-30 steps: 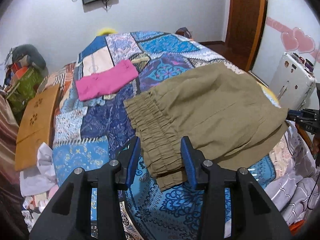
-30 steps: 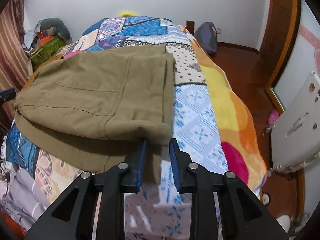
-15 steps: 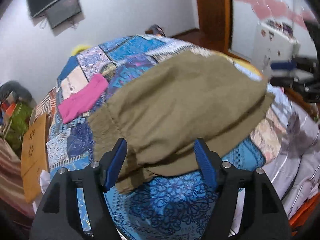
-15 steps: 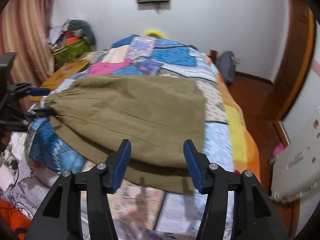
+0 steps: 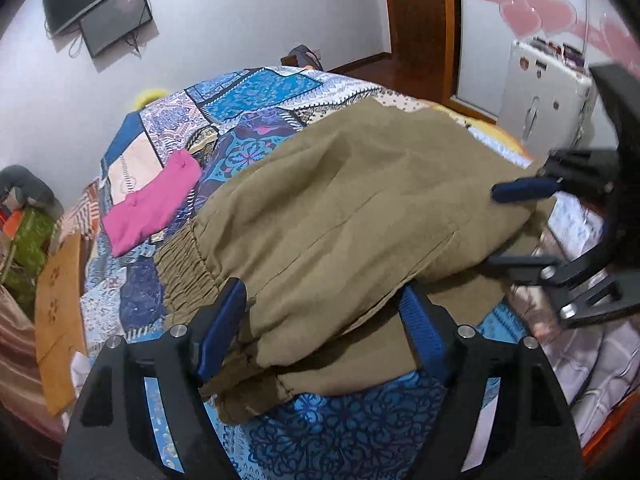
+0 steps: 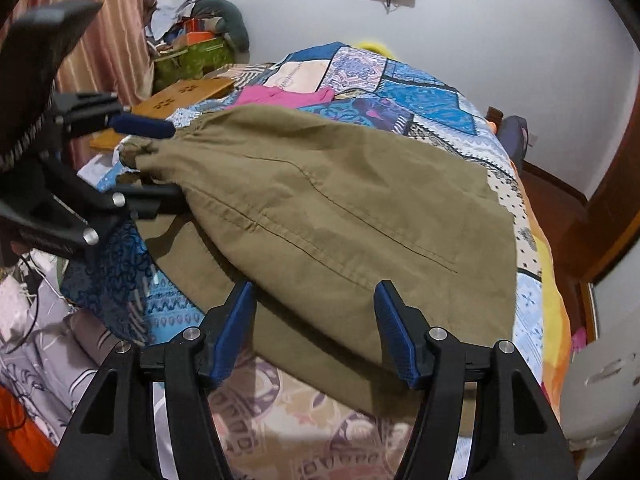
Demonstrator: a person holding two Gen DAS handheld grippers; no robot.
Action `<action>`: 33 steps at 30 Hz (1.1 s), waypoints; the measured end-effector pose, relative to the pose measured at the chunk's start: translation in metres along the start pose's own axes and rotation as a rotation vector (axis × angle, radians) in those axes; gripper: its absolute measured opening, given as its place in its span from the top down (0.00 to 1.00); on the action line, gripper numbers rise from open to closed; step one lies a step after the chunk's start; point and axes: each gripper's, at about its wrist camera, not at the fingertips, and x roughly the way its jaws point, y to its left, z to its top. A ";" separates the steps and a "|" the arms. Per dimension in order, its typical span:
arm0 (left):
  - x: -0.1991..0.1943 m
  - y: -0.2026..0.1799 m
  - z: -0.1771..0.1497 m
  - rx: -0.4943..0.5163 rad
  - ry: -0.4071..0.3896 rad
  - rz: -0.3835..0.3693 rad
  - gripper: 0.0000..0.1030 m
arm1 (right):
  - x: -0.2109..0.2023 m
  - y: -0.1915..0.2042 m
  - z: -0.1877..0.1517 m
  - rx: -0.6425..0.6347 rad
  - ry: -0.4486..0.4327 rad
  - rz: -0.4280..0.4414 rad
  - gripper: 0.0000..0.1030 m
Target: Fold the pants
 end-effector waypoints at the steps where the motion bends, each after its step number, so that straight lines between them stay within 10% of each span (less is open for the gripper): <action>1: 0.000 0.001 0.001 -0.006 0.000 -0.010 0.23 | 0.000 -0.001 0.001 -0.004 -0.011 -0.009 0.43; 12: 0.004 -0.020 -0.001 0.047 -0.009 -0.034 0.23 | -0.012 -0.014 0.017 0.064 -0.102 0.028 0.85; 22: -0.001 -0.019 0.006 0.023 -0.039 0.039 0.72 | -0.021 -0.013 0.016 0.057 -0.107 0.085 0.91; 33: -0.008 -0.032 -0.015 0.030 -0.015 0.021 0.73 | -0.021 -0.005 0.000 0.050 -0.076 0.102 0.91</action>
